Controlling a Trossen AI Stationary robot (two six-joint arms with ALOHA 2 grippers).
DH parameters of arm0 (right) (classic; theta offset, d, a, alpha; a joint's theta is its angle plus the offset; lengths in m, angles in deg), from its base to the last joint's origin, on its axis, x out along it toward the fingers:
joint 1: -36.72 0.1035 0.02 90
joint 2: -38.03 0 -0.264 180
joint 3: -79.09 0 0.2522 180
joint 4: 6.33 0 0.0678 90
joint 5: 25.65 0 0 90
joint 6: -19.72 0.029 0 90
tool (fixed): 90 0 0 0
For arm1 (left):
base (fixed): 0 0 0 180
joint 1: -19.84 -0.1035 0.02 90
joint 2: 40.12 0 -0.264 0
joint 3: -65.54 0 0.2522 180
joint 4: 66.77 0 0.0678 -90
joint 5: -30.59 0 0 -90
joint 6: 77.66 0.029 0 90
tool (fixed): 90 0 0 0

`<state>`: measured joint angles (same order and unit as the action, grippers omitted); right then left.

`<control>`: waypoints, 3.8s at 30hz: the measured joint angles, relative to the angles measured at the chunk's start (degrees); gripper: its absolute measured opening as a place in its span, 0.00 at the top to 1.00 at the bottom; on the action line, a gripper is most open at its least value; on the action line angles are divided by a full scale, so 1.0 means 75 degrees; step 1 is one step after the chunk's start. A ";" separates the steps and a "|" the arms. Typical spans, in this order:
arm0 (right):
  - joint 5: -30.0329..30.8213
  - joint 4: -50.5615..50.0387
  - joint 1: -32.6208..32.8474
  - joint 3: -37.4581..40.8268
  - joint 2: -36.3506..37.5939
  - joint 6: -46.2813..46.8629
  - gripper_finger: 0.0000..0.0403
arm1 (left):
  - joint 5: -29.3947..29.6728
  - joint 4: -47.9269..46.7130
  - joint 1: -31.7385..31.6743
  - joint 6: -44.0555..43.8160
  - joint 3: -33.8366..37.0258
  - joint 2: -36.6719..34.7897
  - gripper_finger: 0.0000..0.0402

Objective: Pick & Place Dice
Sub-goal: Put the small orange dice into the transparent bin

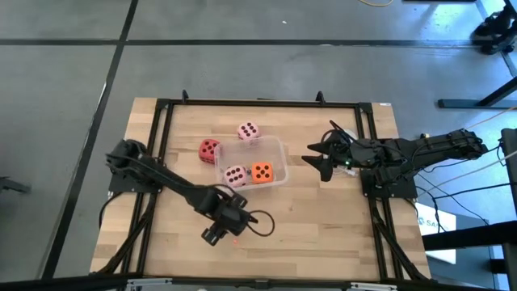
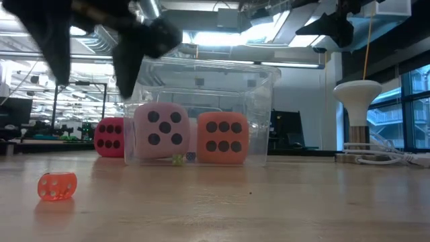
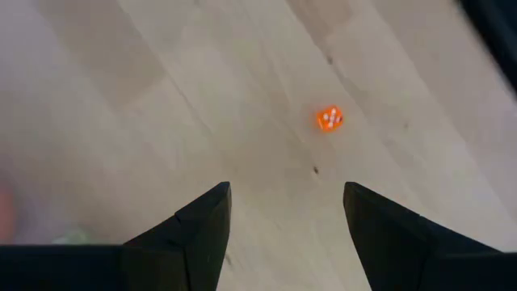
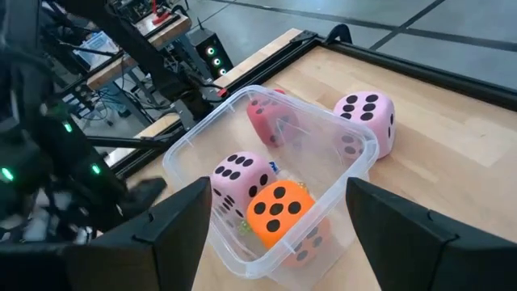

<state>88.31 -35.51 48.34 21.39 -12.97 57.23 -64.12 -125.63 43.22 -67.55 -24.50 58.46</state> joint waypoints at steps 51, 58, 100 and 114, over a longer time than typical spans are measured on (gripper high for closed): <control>-0.0715 0.0002 0.0000 0.0000 0.0000 0.1367 0.29 | 0.1547 0.1373 0.1328 -0.4645 -0.0003 0.0727 0.43; -0.0715 0.0000 0.0089 0.0000 -0.0003 0.1353 0.29 | 0.1496 0.1323 0.1320 -0.4727 -0.0003 0.0727 0.43; -0.0750 -0.0164 0.0128 0.0000 -0.0005 0.1281 0.29 | 0.1542 0.1439 0.1378 -0.4722 -0.0006 0.1623 0.43; -0.0750 -0.0207 0.0131 0.0000 -0.0006 0.1275 0.29 | 0.1313 0.1448 0.1366 -0.4722 -0.0029 0.1741 0.72</control>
<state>82.68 -37.06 49.32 21.39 -13.01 66.79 -54.27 -114.77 53.47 -102.96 -24.71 71.52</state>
